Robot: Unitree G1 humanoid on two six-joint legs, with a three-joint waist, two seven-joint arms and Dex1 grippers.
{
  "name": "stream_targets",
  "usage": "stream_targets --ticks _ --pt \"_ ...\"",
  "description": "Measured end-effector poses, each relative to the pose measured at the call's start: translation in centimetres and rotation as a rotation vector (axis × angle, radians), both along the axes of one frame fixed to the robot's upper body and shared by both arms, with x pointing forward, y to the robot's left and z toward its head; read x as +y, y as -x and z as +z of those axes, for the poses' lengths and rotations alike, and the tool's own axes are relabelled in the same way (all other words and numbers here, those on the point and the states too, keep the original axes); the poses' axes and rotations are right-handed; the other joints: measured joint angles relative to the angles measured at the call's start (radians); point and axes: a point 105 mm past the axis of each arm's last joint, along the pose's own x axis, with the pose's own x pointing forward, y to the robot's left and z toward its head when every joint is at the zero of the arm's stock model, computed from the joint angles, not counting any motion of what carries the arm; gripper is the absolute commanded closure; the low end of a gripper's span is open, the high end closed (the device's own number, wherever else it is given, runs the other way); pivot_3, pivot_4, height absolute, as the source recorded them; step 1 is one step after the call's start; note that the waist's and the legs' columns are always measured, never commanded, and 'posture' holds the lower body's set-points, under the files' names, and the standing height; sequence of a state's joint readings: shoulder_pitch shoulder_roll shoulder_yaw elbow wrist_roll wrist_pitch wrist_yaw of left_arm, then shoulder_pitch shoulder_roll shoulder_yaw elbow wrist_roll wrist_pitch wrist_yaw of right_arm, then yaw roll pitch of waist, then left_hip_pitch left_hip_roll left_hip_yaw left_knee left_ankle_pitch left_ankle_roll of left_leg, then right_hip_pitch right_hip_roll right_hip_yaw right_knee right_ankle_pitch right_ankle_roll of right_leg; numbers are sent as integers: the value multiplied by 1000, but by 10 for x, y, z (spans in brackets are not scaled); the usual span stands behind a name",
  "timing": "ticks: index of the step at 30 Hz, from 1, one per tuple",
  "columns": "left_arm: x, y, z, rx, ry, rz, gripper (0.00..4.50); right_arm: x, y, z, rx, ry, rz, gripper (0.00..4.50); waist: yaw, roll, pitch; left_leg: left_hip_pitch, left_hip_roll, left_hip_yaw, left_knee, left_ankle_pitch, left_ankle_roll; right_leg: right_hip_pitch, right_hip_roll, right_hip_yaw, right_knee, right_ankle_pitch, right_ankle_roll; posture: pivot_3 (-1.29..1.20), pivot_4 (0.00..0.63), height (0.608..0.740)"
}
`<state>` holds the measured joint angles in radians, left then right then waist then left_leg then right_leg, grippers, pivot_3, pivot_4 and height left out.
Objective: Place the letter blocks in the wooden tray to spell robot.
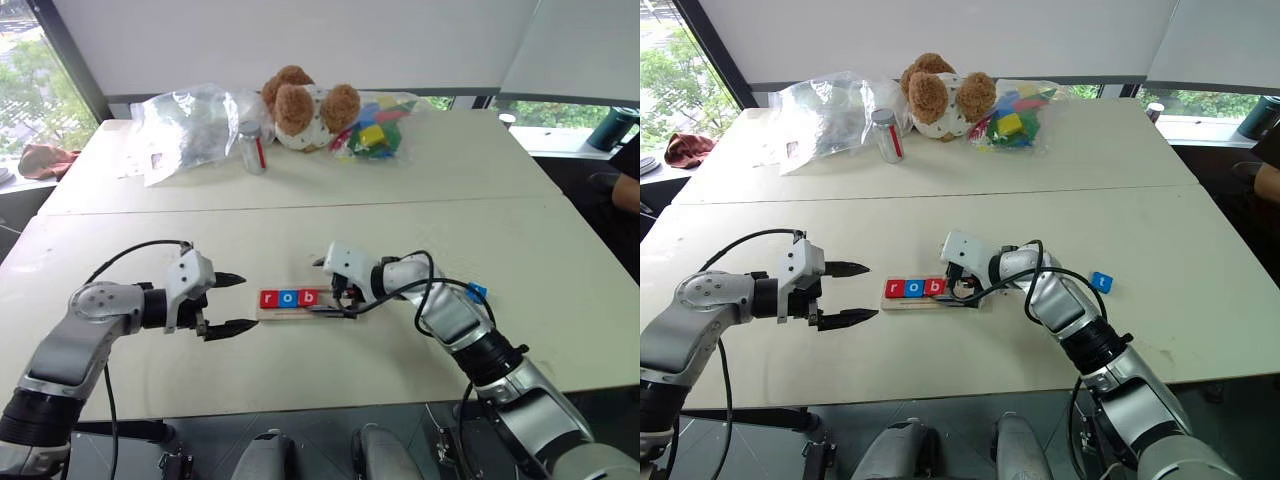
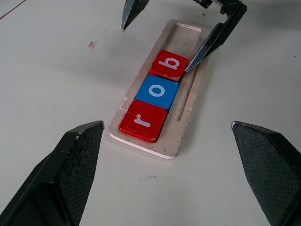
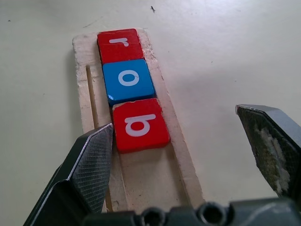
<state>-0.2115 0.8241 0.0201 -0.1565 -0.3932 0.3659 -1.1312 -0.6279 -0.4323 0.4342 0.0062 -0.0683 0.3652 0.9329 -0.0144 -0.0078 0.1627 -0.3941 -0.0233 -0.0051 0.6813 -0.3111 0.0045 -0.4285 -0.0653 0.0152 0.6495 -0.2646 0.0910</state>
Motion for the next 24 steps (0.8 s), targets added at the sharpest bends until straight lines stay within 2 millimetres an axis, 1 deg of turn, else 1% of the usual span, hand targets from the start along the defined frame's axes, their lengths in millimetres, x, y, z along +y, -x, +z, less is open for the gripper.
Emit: stream_targets --ticks 3,5,7,9,10,12,13,15,17,20,24 --pt "-1 -1 1 -2 0 -7 0 -3 9 23 -62 -43 33 11 1 0 0 0 0 0 0 0 0 0 0 0 0 0 0 0 150 740" --pt "-1 -3 4 -11 0 -12 0 -11 11 34 -112 -39 35 11 3 0 0 0 0 0 0 0 0 1 0 0 0 0 0 0 150 740" --pt "-2 -3 5 -10 0 -20 0 -22 17 45 -98 -84 -1 11 3 0 0 0 0 0 0 0 0 1 0 0 -1 0 0 0 150 740" --pt "-1 -3 4 -7 0 -22 0 -33 17 51 -70 -126 -81 11 3 0 0 0 0 0 0 0 0 1 0 0 -1 0 0 0 150 740" --pt "-2 -4 6 -9 1 -25 0 -43 15 53 -58 -135 -147 11 3 0 0 0 0 0 0 0 0 1 0 0 0 0 0 0 150 740" --pt "-4 -4 10 -18 11 -34 0 -67 5 54 -30 -189 -356 11 4 0 0 0 0 -1 0 0 0 1 -1 0 0 0 0 0 150 740" --pt "-6 -5 13 -25 14 -41 0 -83 -2 52 -13 -236 -498 11 4 -1 0 0 0 -1 0 0 0 1 -1 0 0 0 0 0 150 740" --pt "-11 -4 20 -42 23 -63 0 -105 -9 45 23 -320 -743 11 4 -1 0 0 0 -1 0 0 0 1 -1 1 0 0 0 0 150 740" --pt "-17 -6 26 -59 30 -85 0 -115 -11 36 55 -370 -906 11 1 0 -1 0 0 0 -1 0 -1 0 -1 1 0 0 0 0 150 740" --pt "-29 -8 28 -66 47 -126 0 -118 -11 20 109 -427 -1081 11 -2 0 -1 0 0 0 -1 1 -1 -1 0 1 1 0 0 0 150 740" --pt "-31 -10 22 -42 47 -131 0 -123 -16 6 137 -441 -1208 11 -2 0 -1 0 0 0 -1 1 -1 -1 1 1 1 0 0 0 150 740"
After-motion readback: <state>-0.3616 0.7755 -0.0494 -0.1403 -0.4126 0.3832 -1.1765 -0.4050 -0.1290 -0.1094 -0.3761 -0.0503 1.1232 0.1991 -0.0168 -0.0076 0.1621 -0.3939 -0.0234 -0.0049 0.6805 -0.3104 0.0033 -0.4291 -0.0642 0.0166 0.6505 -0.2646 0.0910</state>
